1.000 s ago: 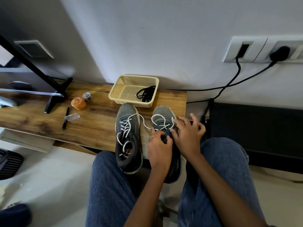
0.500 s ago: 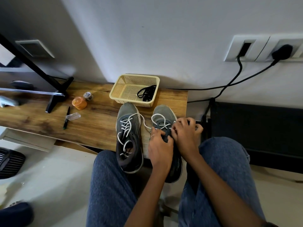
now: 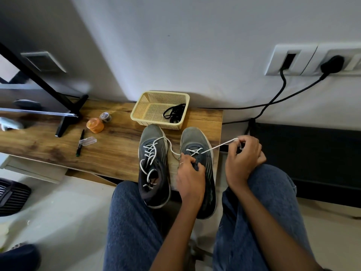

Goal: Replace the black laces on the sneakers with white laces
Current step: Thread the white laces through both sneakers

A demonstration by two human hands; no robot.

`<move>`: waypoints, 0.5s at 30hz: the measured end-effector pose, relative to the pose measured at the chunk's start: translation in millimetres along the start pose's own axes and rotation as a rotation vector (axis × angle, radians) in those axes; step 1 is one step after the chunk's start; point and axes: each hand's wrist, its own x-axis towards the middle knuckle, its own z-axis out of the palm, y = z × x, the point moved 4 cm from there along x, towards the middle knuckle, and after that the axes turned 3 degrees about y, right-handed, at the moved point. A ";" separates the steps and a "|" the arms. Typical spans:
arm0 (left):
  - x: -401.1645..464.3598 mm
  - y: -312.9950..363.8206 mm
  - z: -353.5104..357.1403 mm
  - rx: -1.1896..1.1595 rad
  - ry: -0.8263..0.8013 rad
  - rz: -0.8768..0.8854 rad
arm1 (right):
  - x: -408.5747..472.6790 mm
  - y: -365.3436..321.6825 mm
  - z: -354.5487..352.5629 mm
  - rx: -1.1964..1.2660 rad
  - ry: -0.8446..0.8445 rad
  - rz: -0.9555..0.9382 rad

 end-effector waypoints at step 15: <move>-2.3 0.5 -10.8 -0.186 0.009 0.018 | 51.3 -35.6 -31.6 0.305 -0.722 0.363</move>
